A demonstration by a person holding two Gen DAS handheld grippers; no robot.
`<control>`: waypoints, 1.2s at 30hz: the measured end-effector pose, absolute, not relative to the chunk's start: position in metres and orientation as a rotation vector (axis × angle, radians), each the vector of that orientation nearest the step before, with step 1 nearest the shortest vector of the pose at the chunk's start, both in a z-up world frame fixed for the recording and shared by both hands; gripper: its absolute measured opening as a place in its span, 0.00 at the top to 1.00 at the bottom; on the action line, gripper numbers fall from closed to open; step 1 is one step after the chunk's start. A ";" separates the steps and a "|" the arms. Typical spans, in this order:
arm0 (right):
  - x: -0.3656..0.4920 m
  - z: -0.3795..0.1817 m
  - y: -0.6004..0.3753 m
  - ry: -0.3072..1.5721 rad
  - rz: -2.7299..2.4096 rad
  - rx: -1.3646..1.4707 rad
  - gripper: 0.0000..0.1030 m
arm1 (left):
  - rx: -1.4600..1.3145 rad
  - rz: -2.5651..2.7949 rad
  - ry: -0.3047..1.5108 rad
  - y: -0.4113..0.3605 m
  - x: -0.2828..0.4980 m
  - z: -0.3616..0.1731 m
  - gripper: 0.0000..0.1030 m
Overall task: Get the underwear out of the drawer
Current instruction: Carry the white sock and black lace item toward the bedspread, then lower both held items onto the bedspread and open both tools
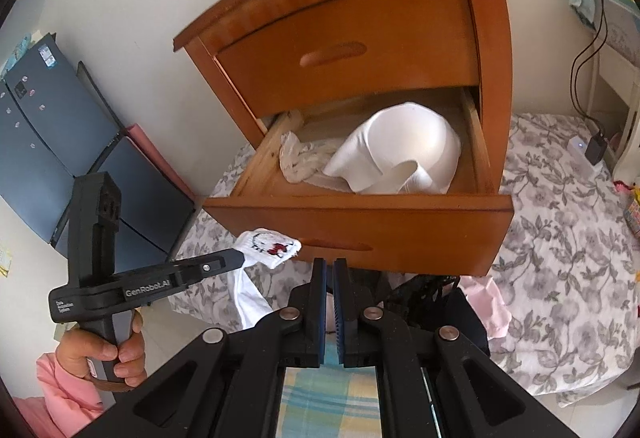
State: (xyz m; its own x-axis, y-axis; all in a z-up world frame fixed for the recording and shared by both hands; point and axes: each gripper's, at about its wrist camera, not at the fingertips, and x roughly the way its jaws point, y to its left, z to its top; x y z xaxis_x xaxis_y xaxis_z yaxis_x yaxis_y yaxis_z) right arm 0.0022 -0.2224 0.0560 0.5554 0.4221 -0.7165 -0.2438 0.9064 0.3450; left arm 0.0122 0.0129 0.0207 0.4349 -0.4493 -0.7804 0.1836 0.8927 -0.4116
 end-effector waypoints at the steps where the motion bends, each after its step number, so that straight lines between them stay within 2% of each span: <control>1: 0.005 0.051 -0.221 0.916 0.394 0.216 0.95 | -0.283 -0.396 1.065 0.012 0.014 0.016 0.92; 10: 0.017 0.011 -0.221 1.041 0.345 0.219 0.95 | -0.302 -0.367 1.163 0.011 0.026 -0.019 0.91; 14: 0.022 -0.001 -0.222 1.081 0.322 0.220 0.95 | -0.304 -0.354 1.197 0.011 0.030 -0.029 0.86; 15: 0.022 -0.003 -0.223 1.088 0.317 0.218 0.95 | -0.303 -0.353 1.205 0.010 0.030 -0.031 0.79; 17: 0.024 -0.007 -0.223 1.100 0.309 0.211 0.95 | -0.292 -0.346 1.212 0.009 0.031 -0.033 0.54; 22: 0.027 -0.017 -0.221 1.141 0.297 0.193 0.94 | -0.285 -0.335 1.225 0.009 0.032 -0.037 0.41; 24: 0.028 -0.021 -0.221 1.154 0.288 0.187 0.88 | -0.285 -0.327 1.234 0.010 0.033 -0.040 0.38; 26: 0.028 -0.023 -0.221 1.164 0.278 0.181 0.74 | -0.285 -0.318 1.245 0.011 0.034 -0.042 0.32; 27: 0.028 -0.024 -0.222 1.167 0.269 0.176 0.70 | -0.284 -0.307 1.253 0.011 0.034 -0.044 0.31; 29: 0.029 -0.025 -0.223 1.168 0.250 0.169 0.50 | -0.281 -0.290 1.261 0.013 0.035 -0.046 0.28; 31: 0.029 -0.025 -0.225 1.164 0.227 0.160 0.39 | -0.275 -0.276 1.269 0.014 0.036 -0.048 0.27; 33: 0.030 -0.025 -0.226 1.166 0.216 0.152 0.37 | -0.272 -0.262 1.276 0.016 0.037 -0.051 0.24; 35: 0.031 -0.027 -0.227 1.175 0.208 0.156 0.29 | -0.265 -0.248 1.281 0.016 0.037 -0.054 0.19; 36: 0.032 -0.028 -0.228 1.178 0.204 0.157 0.28 | -0.261 -0.245 1.283 0.016 0.037 -0.055 0.19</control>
State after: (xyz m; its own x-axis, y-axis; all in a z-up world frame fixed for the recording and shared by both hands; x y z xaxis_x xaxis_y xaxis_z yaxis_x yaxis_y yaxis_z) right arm 0.0317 -0.2276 -0.0284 0.3677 0.2396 -0.8985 -0.0757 0.9707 0.2279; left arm 0.0374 0.0163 -0.0546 0.2660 -0.3226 -0.9084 0.0342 0.9449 -0.3256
